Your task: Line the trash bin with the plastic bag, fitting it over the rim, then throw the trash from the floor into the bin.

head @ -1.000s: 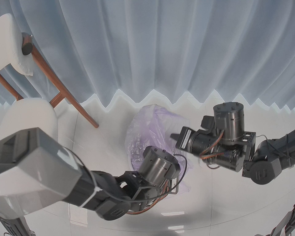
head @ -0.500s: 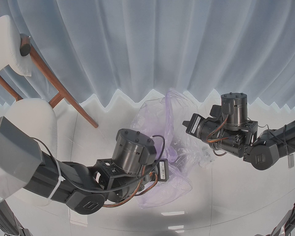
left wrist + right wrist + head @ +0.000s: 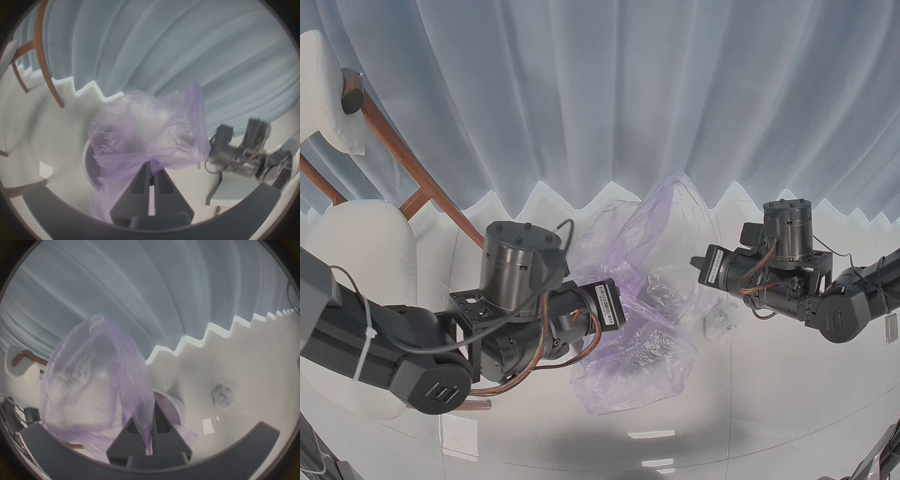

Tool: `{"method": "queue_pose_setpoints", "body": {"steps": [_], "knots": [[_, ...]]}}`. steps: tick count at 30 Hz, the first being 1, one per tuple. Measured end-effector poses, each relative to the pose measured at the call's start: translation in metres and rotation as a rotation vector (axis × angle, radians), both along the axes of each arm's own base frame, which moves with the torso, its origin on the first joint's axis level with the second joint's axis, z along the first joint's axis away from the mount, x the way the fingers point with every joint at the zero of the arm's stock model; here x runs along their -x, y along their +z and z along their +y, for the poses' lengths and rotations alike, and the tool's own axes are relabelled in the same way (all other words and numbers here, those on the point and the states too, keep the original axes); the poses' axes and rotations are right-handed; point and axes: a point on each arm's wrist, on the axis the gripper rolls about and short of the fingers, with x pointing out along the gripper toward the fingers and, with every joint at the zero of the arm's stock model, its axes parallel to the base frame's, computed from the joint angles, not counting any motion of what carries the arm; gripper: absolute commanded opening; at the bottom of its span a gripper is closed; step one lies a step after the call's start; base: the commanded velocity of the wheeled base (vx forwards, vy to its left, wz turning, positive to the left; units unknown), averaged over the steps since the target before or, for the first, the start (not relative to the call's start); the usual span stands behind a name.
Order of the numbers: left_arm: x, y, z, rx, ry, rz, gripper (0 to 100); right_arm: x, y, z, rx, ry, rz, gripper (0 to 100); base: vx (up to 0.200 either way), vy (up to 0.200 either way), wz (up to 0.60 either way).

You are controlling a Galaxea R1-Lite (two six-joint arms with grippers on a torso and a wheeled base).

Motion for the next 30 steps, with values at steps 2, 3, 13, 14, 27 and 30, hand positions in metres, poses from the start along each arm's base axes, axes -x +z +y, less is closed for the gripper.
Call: {"method": "queue_pose_setpoints", "body": {"steps": [2, 3, 13, 14, 27, 30], "knots": [[0.004, 0.003, 0.002, 0.032, 0.004, 0.015, 0, 0.003, -0.006, -0.007, 0.02, 0.005, 0.02, 0, 0.0, 0.0, 0.0], [0.007, 0.004, 0.003, 0.041, 0.004, 0.021, 0, 0.006, -0.009, -0.009, 0.03, 0.009, 0.03, 0, 0.0, 0.0, 0.0], [0.062, -0.02, 0.026, 0.032, -0.048, 0.167, 0, 0.04, -0.03, -0.03, 0.091, 0.037, 0.114, 0, 0.0, 0.0, 0.0], [0.068, -0.024, 0.029, 0.027, -0.061, 0.185, 0, 0.044, -0.032, -0.031, 0.096, 0.041, 0.123, 0, 0.0, 0.0, 0.0], [0.087, -0.027, 0.053, 0.095, -0.145, 0.286, 0, 0.085, -0.048, -0.046, 0.156, 0.099, 0.259, 0, 0.0, 0.0, 0.0], [0.073, -0.026, 0.062, 0.126, -0.118, 0.29, 0, 0.083, -0.045, -0.045, 0.153, 0.101, 0.257, 0, 0.0, 0.0, 0.0]]}}
